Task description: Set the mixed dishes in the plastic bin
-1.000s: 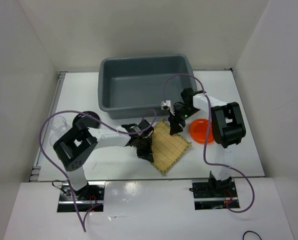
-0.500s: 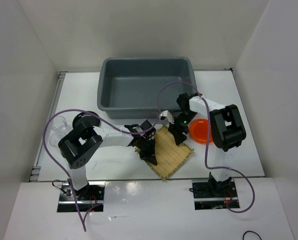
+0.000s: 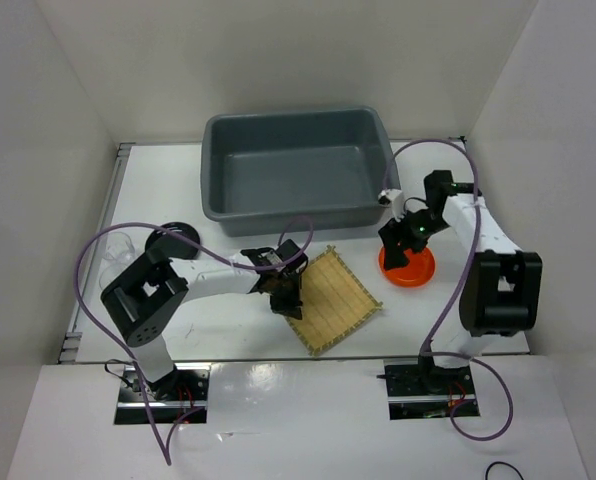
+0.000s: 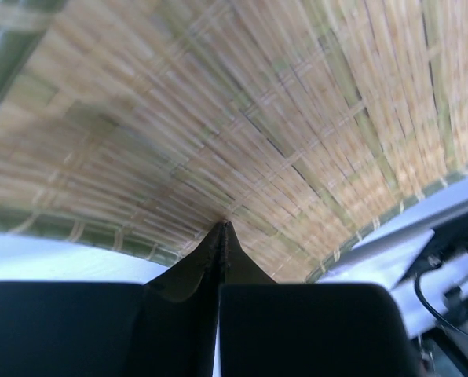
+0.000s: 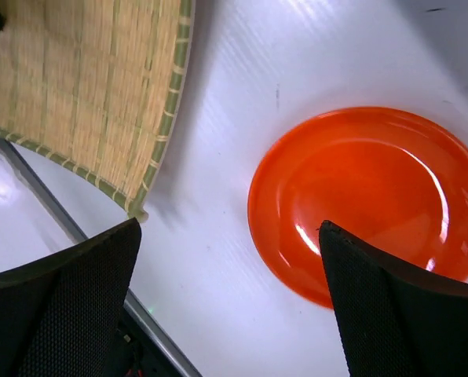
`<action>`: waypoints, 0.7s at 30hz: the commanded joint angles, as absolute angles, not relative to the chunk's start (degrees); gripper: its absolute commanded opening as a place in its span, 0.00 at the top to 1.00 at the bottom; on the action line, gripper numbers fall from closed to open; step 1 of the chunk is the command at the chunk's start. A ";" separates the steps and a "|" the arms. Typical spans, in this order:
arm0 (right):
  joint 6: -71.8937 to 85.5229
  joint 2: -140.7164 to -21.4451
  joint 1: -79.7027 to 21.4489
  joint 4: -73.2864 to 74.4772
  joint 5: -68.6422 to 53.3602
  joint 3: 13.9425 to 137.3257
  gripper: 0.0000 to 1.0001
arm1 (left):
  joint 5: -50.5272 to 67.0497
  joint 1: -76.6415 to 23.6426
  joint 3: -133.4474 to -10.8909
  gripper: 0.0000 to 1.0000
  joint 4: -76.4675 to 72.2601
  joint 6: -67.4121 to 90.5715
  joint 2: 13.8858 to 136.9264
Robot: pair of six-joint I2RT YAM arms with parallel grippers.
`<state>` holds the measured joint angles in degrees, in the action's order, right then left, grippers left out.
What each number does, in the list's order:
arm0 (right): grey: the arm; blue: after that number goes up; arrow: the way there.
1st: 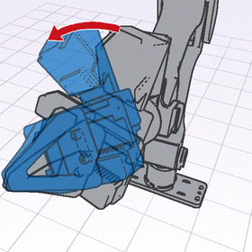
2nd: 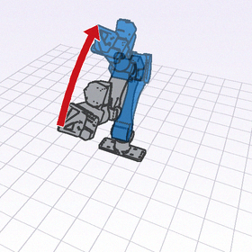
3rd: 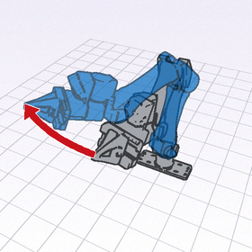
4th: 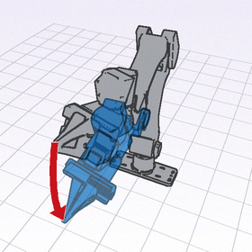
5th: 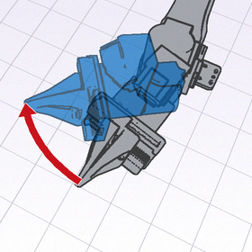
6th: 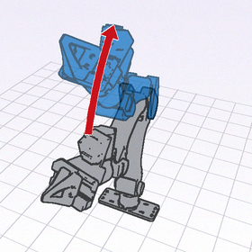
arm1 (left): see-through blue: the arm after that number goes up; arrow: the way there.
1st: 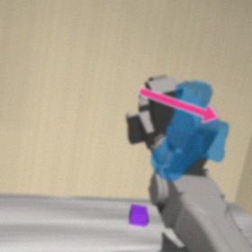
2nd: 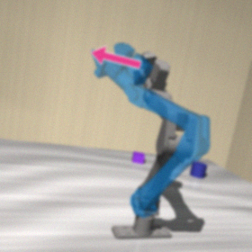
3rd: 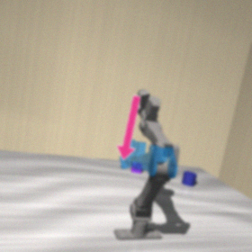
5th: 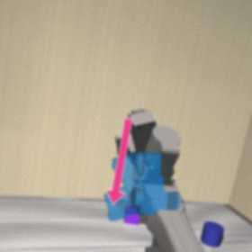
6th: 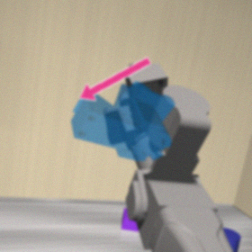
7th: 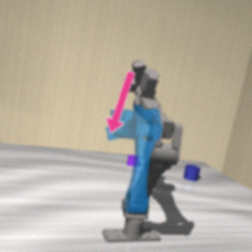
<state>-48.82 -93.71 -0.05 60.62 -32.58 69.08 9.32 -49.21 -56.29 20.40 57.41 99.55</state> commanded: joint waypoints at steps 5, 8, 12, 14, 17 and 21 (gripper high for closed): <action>-44.74 -92.45 -2.20 58.79 -39.46 67.06 0.25 | -0.62 -48.69 -57.48 1.00 28.91 52.04 101.33; -45.26 -96.93 -2.20 61.43 -40.34 69.69 0.84 | -1.14 -48.69 -58.01 1.00 29.44 51.50 99.95; -47.80 -101.95 -2.20 66.18 -41.75 71.28 1.00 | -0.62 -48.69 -58.01 1.00 30.23 51.50 96.77; -47.02 -101.95 -0.71 66.18 -41.75 71.28 0.74 | -0.62 -48.69 -58.01 1.00 32.16 52.90 93.18; -48.33 -101.25 -0.70 66.96 -42.44 71.28 0.18 | -1.76 -48.69 -58.01 0.98 35.33 54.22 86.94; -52.20 -102.03 -1.84 69.51 -44.64 71.28 0.16 | 1.04 -48.69 -55.73 0.87 35.86 55.54 82.88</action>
